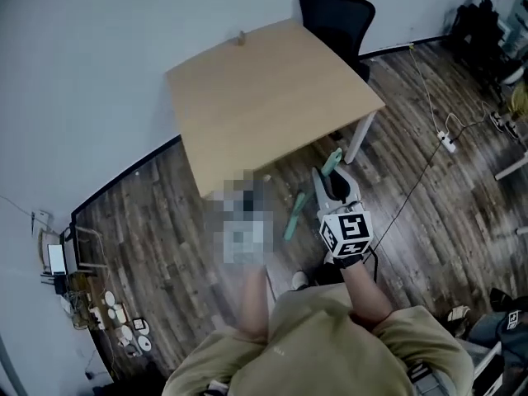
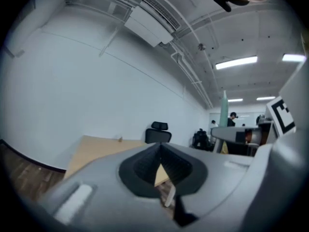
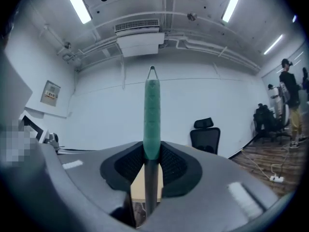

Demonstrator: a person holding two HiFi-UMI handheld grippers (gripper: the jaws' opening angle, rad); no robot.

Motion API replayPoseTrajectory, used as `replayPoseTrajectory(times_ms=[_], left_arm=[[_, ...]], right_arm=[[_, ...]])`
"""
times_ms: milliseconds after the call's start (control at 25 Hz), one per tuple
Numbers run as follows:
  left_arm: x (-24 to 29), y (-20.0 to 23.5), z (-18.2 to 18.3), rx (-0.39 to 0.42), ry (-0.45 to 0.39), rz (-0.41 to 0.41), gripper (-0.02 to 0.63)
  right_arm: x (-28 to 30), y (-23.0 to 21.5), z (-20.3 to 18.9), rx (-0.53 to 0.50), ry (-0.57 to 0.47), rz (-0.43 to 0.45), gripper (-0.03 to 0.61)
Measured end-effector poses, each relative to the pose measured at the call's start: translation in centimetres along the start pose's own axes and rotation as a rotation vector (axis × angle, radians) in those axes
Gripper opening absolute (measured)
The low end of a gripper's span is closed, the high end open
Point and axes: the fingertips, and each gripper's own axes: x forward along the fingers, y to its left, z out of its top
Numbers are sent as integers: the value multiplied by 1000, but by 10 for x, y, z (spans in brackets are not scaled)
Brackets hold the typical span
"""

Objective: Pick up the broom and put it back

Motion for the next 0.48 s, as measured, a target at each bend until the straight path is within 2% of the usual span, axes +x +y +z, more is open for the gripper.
replayPoseTrajectory(times_ms=[240, 480], left_arm=[[85, -156, -2, 38, 14, -331, 3], [170, -327, -7, 63, -2, -539, 3]], right_arm=[[-78, -146, 27, -5, -63, -307, 97], [-159, -290, 63, -44, -129, -494, 98]])
